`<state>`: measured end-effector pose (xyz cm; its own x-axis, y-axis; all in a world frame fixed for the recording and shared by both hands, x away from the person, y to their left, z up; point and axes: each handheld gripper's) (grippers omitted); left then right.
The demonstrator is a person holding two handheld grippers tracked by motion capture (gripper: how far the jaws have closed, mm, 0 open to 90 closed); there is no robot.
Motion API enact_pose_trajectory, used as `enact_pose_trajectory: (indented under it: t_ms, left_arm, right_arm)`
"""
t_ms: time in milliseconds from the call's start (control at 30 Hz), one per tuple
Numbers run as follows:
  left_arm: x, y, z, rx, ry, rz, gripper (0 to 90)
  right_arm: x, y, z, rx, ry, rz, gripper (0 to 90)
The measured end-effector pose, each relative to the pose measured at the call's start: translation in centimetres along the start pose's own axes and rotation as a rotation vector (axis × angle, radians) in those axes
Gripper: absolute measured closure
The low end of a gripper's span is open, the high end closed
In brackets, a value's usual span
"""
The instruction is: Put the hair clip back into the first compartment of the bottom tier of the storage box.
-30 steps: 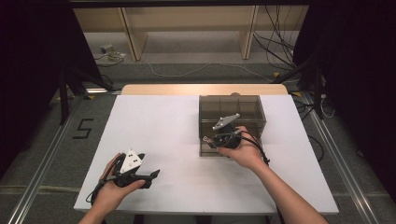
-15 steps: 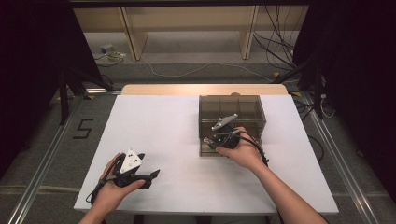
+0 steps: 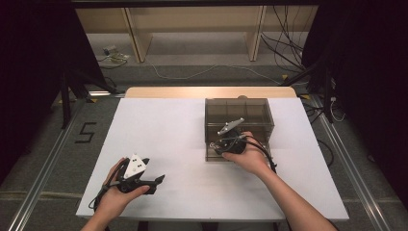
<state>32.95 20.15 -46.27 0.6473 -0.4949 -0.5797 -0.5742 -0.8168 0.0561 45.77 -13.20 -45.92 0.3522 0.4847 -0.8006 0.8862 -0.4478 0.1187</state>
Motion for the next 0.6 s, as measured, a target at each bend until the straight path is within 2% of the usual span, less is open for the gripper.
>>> enact_pose_trajectory:
  t_ms: [600]
  left_arm:
    - [-0.05, 0.0, 0.01, -0.002, 0.002, 0.0, 20.6]
  right_arm:
    - [0.39, -0.06, 0.15, 0.002, -0.02, -0.001, 67.2]
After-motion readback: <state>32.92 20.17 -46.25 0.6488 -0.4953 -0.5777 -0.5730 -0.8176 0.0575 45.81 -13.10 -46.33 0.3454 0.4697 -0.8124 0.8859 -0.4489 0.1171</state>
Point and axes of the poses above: each handheld gripper's, and its own axes: x roughly forward along the jaws, z roughly out of its underside, y roughly to its right, and after that the axes turned 12 degrees about -x, right-handed
